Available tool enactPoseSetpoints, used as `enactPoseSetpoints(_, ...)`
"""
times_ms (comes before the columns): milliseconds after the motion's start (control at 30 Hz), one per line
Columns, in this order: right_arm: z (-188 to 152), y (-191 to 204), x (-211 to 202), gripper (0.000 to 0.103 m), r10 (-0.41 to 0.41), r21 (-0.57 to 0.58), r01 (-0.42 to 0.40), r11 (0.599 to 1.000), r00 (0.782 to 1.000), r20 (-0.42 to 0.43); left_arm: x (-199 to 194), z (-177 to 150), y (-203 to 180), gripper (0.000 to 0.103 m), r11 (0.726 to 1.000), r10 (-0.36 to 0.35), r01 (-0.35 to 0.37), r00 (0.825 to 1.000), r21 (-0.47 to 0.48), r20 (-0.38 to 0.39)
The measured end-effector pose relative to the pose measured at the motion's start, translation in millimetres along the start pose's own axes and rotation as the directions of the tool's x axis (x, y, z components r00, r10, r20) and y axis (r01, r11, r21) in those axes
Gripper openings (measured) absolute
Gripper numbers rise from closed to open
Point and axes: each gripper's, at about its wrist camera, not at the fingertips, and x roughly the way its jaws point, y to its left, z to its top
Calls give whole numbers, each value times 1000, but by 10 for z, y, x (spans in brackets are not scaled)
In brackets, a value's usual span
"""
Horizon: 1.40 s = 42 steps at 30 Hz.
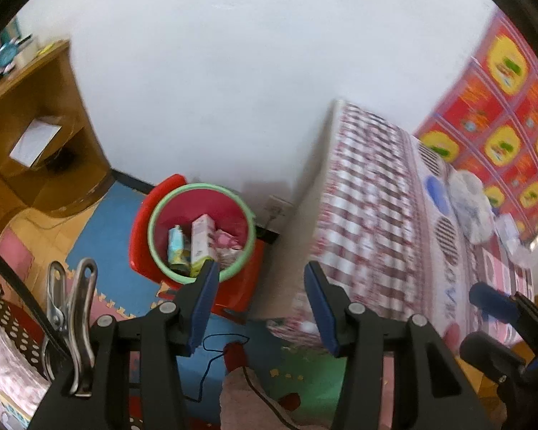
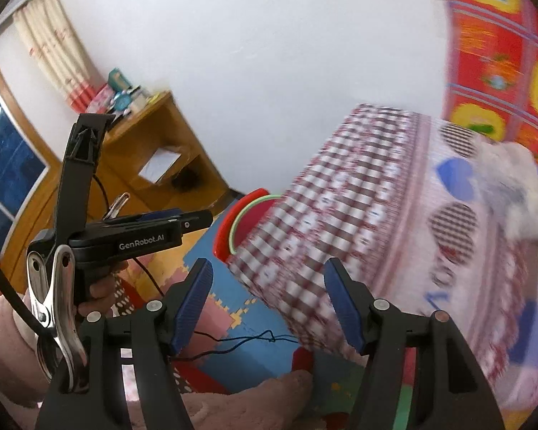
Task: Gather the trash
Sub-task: 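Move both grippers back over the trash pile on the bed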
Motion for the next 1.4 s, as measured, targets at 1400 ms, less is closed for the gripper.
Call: enactPoseSetpoints(1400,-857,-3170,-2508,66,-386,423,303,854,914,125,215,-329,-4447,52,855,-299,309,950,417,-89)
